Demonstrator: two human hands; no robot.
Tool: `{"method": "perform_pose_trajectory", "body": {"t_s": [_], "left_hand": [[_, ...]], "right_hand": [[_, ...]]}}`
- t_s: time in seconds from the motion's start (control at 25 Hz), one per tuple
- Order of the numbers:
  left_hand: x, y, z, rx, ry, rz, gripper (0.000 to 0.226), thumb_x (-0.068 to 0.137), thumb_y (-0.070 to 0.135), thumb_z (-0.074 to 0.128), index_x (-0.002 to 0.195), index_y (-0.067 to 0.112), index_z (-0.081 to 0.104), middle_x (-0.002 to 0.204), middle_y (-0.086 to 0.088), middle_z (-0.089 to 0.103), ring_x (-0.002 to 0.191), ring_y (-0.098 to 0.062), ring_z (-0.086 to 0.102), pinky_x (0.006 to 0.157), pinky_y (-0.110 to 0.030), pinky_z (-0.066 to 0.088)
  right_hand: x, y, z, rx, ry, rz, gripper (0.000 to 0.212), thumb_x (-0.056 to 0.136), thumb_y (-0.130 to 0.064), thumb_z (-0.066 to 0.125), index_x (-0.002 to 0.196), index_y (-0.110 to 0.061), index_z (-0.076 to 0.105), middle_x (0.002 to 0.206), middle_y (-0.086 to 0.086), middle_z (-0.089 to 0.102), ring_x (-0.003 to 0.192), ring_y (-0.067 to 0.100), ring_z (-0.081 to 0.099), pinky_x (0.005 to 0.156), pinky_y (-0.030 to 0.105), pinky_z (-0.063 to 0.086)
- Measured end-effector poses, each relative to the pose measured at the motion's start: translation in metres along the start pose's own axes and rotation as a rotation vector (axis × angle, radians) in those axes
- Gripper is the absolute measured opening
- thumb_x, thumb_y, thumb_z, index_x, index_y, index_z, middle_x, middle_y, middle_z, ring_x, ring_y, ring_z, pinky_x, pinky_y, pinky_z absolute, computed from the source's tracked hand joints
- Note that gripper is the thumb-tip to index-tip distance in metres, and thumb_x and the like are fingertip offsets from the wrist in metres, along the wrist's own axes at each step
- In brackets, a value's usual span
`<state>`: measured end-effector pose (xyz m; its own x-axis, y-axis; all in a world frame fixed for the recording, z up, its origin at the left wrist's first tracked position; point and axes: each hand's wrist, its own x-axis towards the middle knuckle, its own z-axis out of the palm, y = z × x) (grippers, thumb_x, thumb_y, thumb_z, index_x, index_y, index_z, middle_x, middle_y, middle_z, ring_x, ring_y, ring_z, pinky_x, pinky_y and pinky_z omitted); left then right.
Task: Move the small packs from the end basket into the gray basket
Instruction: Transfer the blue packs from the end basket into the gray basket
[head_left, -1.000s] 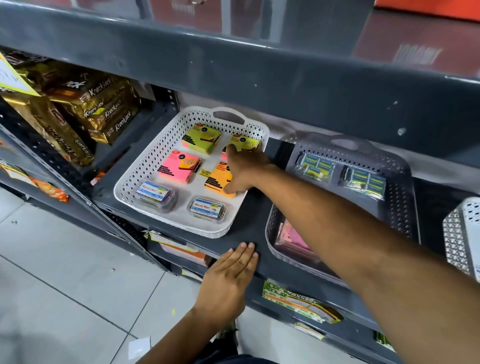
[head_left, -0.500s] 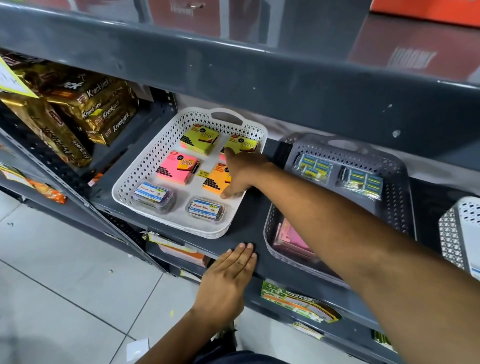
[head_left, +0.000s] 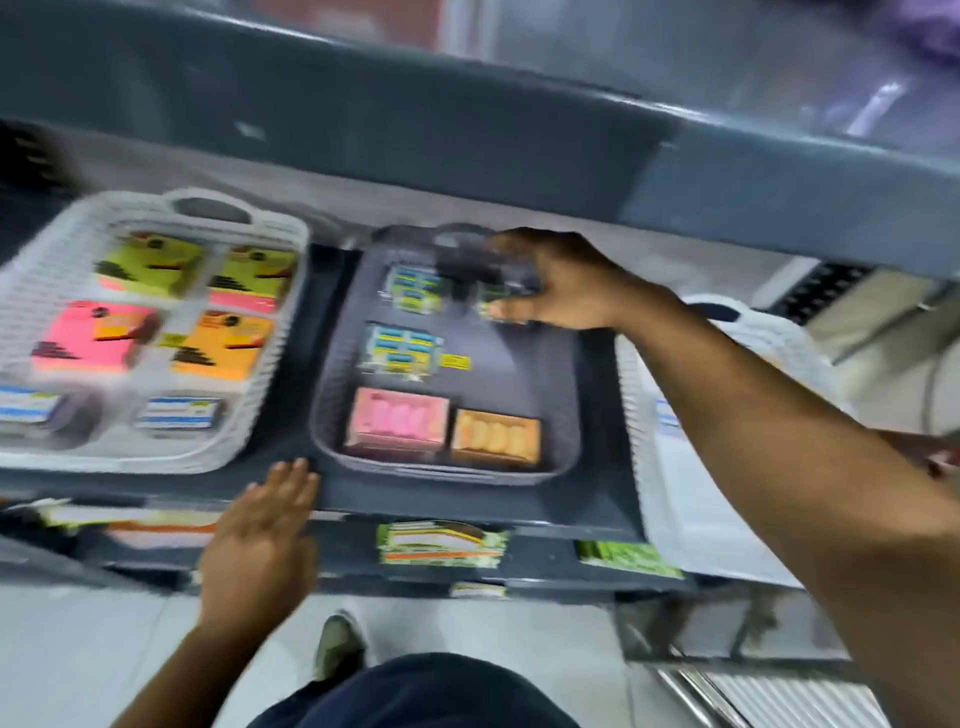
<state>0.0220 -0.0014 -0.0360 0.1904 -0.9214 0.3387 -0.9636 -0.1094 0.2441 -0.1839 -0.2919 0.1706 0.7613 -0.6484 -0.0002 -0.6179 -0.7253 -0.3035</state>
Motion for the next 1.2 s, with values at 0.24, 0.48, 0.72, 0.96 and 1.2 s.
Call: {"method": "perform_pose_trajectory", "body": {"t_s": [0.24,0.48,0.72,0.96,1.2], "left_hand": [[0.003,-0.028,0.033,0.074,-0.125,0.008,0.059,0.079,0.026,0.032,0.120,-0.013,0.051,0.133,-0.034,0.043,0.121,-0.048,0.042,0.100,-0.063,0.031],[0.003,-0.035,0.050,0.094,-0.147,-0.078,0.058,0.083,0.029,0.033,0.116,-0.014,0.052,0.132,-0.037,0.042,0.119,-0.052,0.042,0.100,-0.065,0.030],[0.007,-0.015,0.026,0.091,-0.121,-0.054,0.050,0.074,0.022,0.051,0.112,-0.010,0.059,0.132,-0.033,0.046,0.124,-0.046,0.040,0.108,-0.053,0.024],[0.013,0.021,0.002,0.024,0.088,-0.172,0.046,0.070,0.012,0.049,0.111,-0.004,0.063,0.123,-0.026,0.057,0.116,-0.037,0.052,0.099,-0.047,0.038],[0.019,0.033,-0.006,0.076,0.068,-0.196,0.040,0.069,0.010,0.041,0.100,-0.003,0.064,0.114,-0.024,0.062,0.099,-0.044,0.060,0.076,-0.049,0.048]], "right_hand": [[-0.159,0.149,-0.034,-0.104,-0.090,0.414,0.068,0.069,-0.026,0.085,0.128,-0.013,0.056,0.140,0.008,0.055,0.121,0.027,0.057,0.102,0.037,0.044],[-0.243,0.199,0.004,-0.115,-0.551,0.692,0.086,0.058,-0.032,0.092,0.132,-0.016,0.051,0.133,0.005,0.056,0.113,0.024,0.059,0.093,0.036,0.052],[-0.262,0.196,0.029,-0.263,-0.656,0.605,0.087,0.049,-0.033,0.092,0.123,-0.019,0.048,0.119,0.007,0.055,0.101,0.027,0.057,0.089,0.042,0.050],[-0.256,0.190,0.030,-0.279,-0.686,0.573,0.071,0.045,-0.038,0.088,0.100,-0.023,0.047,0.100,0.003,0.056,0.086,0.022,0.058,0.082,0.043,0.053],[-0.250,0.173,0.026,-0.215,-0.648,0.590,0.067,0.060,-0.019,0.084,0.102,-0.027,0.032,0.079,-0.013,0.039,0.064,0.004,0.043,0.048,0.020,0.031]]}}
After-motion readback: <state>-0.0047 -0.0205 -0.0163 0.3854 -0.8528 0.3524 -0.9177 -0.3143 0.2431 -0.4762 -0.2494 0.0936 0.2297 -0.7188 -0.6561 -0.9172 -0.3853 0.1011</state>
